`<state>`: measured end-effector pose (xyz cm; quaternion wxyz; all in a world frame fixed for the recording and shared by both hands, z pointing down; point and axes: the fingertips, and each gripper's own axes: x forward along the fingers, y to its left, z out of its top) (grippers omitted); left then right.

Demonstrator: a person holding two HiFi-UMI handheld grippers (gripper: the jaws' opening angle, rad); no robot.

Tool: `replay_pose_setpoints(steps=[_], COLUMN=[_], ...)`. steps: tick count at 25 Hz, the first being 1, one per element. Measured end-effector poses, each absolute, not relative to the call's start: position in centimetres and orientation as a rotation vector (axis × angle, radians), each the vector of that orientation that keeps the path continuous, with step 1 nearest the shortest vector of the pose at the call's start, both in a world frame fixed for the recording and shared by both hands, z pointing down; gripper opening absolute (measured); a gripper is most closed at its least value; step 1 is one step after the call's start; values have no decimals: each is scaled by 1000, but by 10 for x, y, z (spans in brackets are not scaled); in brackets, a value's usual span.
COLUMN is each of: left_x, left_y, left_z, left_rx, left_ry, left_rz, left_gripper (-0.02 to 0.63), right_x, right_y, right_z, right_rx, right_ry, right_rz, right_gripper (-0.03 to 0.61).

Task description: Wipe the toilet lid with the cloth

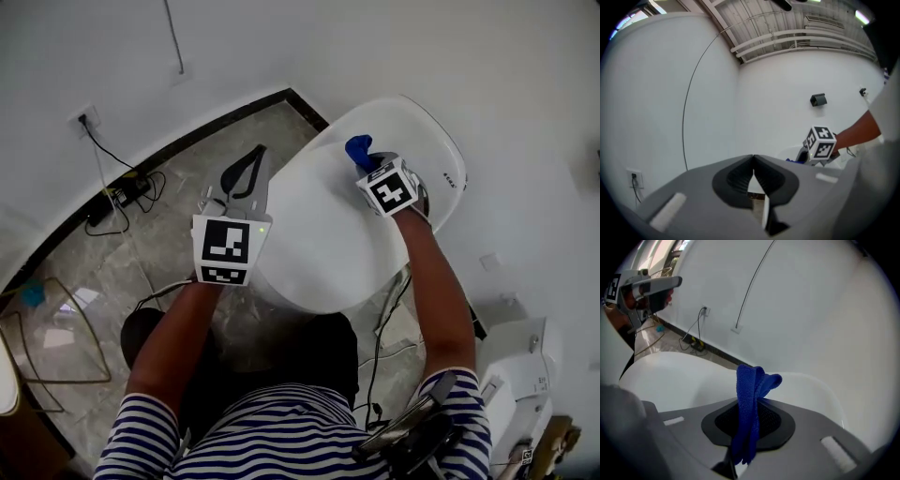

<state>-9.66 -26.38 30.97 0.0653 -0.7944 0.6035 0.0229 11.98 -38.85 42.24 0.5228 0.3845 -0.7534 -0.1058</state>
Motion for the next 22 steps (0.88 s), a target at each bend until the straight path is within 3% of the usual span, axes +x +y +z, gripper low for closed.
replay_pose_setpoints(steps=[9,22], left_x=[-120,-101], left_y=[-256,-272], left_z=[315,312], left_rx=[-2359,-2414], left_ry=[1891,1895], left_rz=[35,94], left_gripper=[5,5], right_x=[125,115], right_y=[-443,-462], right_z=[455,472], right_rx=[791,697], right_ry=[-1578,-1461], right_rz=[-108,-170], right_gripper=[60,61])
